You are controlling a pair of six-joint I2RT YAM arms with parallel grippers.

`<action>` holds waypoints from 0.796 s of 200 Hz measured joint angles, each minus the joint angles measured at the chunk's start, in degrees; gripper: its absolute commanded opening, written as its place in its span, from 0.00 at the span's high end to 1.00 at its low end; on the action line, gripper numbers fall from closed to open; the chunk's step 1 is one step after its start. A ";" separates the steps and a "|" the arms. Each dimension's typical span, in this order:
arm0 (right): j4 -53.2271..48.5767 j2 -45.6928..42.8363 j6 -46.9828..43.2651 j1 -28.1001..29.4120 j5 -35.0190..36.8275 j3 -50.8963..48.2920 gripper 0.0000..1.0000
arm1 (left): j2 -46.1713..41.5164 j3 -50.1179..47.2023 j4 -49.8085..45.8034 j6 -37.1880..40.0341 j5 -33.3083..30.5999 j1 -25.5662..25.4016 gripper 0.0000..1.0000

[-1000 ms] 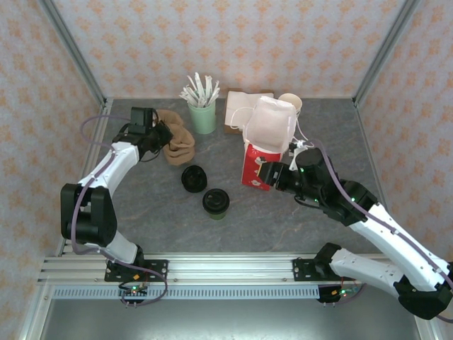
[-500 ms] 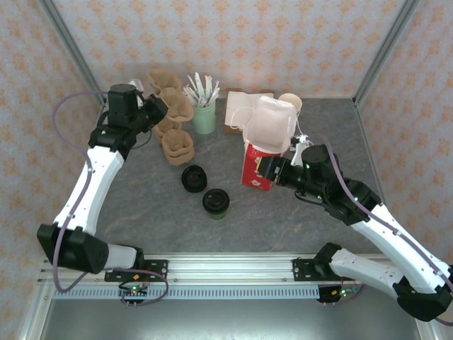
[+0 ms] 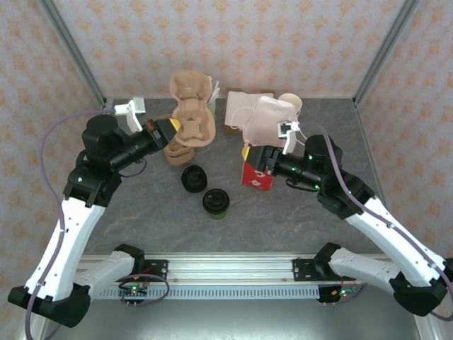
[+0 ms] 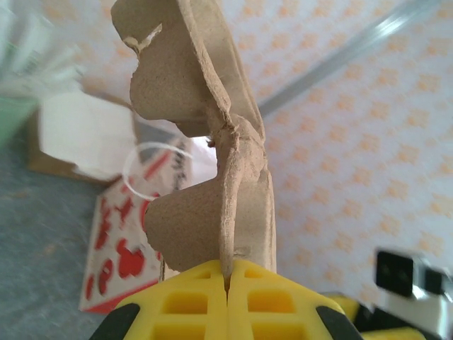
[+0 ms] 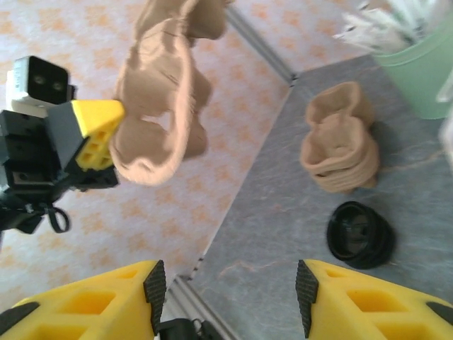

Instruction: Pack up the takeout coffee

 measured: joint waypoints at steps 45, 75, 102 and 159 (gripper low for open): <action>9.05 5.35 0.81 0.04 -8.55 0.02 0.43 | -5.14 -5.77 1.68 -1.57 5.44 -1.31 0.95; 11.89 6.05 0.87 0.68 -11.43 0.04 0.41 | -7.48 -6.93 2.12 -2.03 6.58 -1.33 0.95; 12.83 6.91 0.83 1.84 -12.94 0.31 0.41 | -8.02 -7.41 2.62 -2.27 7.32 -2.10 0.95; 12.87 8.31 -0.17 4.20 -13.77 1.79 0.56 | -8.13 -7.80 3.72 -3.15 7.45 -2.43 0.95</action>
